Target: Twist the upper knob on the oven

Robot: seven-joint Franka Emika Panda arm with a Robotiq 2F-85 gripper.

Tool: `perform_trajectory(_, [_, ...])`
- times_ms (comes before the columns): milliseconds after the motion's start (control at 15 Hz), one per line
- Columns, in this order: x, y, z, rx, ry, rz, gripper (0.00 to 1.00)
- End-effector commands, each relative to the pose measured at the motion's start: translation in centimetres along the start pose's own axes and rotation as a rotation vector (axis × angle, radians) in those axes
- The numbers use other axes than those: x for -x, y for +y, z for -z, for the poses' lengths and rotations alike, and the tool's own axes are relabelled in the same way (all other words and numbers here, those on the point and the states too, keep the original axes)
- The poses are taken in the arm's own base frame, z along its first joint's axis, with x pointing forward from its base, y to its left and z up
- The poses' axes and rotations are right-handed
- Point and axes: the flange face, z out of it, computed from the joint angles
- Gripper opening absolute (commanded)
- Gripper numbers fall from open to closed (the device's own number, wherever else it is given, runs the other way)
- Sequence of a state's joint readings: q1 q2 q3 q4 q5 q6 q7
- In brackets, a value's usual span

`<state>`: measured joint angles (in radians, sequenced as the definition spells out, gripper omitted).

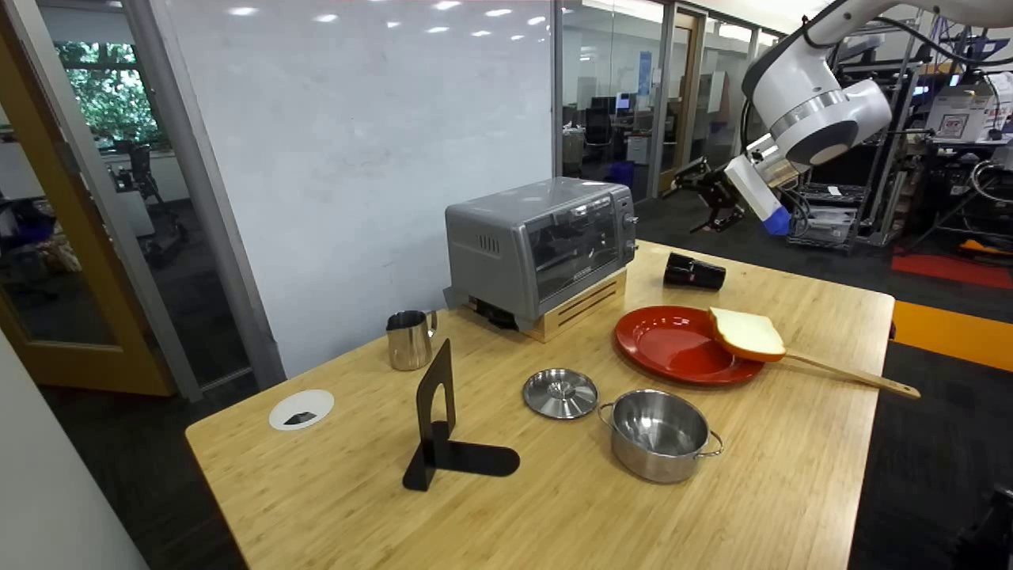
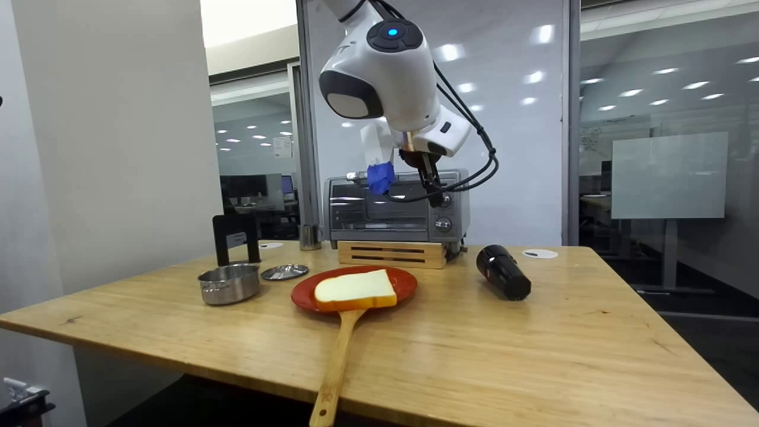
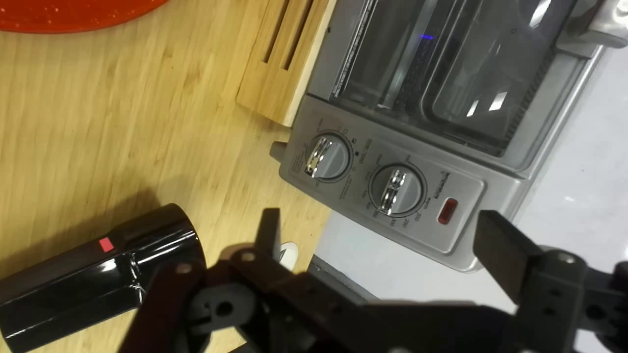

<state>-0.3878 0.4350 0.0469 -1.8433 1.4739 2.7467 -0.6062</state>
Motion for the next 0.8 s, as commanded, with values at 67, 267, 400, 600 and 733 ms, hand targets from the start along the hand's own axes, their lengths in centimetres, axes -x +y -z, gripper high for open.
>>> perform_trajectory(67, [-2.0,-1.5,-1.1,-0.076,-0.018,0.075,1.00])
perform_trajectory(267, [-3.4,-2.6,-2.2,-0.175,-0.012,0.091,1.00])
perform_trajectory(400, [-4.2,-2.5,-3.0,-0.235,0.008,0.087,1.00])
perform_trajectory(600, [-4.6,-1.2,-3.7,-0.295,0.032,0.066,1.00])
perform_trajectory(733, [-4.2,-0.3,-3.9,-0.321,0.057,0.031,1.00])
